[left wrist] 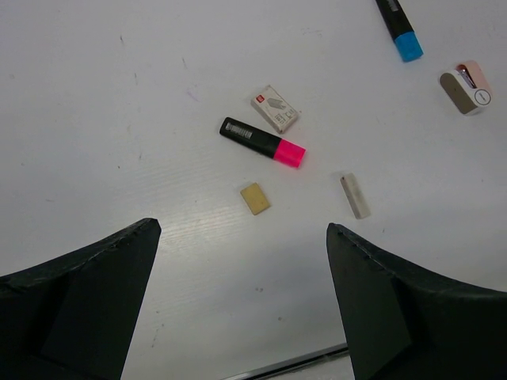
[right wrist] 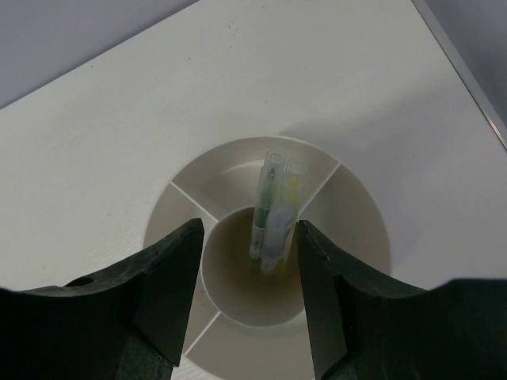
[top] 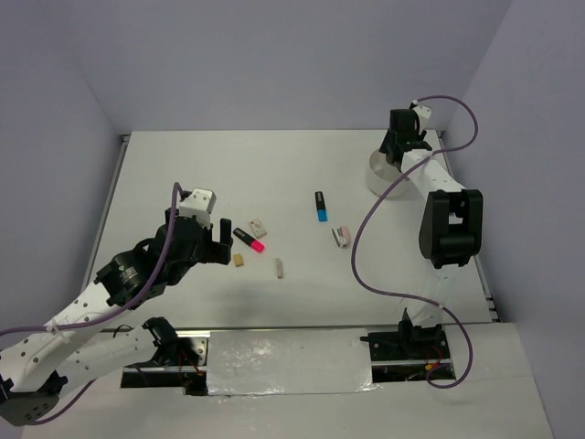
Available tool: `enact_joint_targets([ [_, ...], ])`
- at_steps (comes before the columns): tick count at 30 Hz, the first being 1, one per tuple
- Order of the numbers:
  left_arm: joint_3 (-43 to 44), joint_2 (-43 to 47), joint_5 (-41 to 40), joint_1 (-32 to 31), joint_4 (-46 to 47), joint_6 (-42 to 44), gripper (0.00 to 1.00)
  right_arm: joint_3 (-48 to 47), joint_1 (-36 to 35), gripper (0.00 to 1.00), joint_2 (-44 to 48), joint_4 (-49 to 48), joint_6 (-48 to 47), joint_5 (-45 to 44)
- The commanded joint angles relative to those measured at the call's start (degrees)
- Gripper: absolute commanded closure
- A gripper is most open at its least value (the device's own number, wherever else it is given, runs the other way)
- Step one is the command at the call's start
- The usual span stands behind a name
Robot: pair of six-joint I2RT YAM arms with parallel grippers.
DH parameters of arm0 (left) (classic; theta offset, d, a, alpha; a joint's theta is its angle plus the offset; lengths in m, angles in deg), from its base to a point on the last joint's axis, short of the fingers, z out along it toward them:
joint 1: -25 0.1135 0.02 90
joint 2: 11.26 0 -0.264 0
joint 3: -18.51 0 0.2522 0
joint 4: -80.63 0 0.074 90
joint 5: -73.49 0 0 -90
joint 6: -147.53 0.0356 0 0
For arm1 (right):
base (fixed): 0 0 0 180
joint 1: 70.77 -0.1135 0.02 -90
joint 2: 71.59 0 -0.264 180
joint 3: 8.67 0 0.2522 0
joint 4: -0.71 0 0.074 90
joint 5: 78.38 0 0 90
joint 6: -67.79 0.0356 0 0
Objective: Sort the stationery into containers
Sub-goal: Place the pen in the storage box, then pick up the stapler from the center of the board.
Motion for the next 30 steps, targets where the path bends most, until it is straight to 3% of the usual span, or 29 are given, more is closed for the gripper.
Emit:
enact_joint_targets([
  [1, 0.74, 0.30, 0.91, 0.45, 2.25, 1.66, 0.01, -0.92, 0.26, 0.41, 3.04, -0.54, 0.16, -0.71],
  [9, 0.65, -0.75, 2.40, 2.90, 2.68, 1.31, 0.01, 2.59, -0.61, 0.40, 15.43, 0.68, 1.04, 4.21],
  [11, 0.73, -1.63, 4.42, 5.45, 3.12, 1.13, 0.01, 2.95, -1.40, 0.34, 20.68, 2.36, 1.38, 5.44],
  [13, 1.26, -3.20, 5.22, 8.25, 3.12, -0.62, 0.01, 4.61, -1.93, 0.20, 24.56, 5.61, 2.00, 8.33],
  [17, 3.89, -8.21, 4.17, 9.06, 2.42, -13.06, 0.01, 14.07, -3.25, 0.17, 37.11, 9.48, 4.28, 14.58],
  [18, 3.55, -9.53, 4.86, 8.89, 4.16, -14.76, 0.01, 16.63, -3.43, 0.06, 39.24, 9.31, 4.55, 15.11],
  [19, 2.94, -12.85, 6.08, 7.58, 6.96, -16.00, 0.00, 19.53, -3.52, 0.00, 41.44, 8.27, 5.07, 15.46],
  [21, 3.89, -18.47, 6.54, 4.85, 12.52, -19.68, 0.01, 26.11, -3.60, 0.00, 46.27, 7.55, 5.96, 17.05],
  [22, 5.64, -25.99, 5.84, 1.71, 13.22, -20.48, 0.01, 26.93, -3.60, 0.00, 47.34, 8.86, 6.31, 16.87],
  [25, 18.09, -40.59, 3.11, -3.32, 12.79, -22.95, 0.01, 28.87, -3.60, 0.00, 51.56, 13.87, 6.05, 17.66],
  [30, 30.69, -55.49, -1.02, -7.63, 11.30, -25.67, 0.01, 29.41, -3.43, 0.00, 57.71, 20.63, 4.38, 16.70],
])
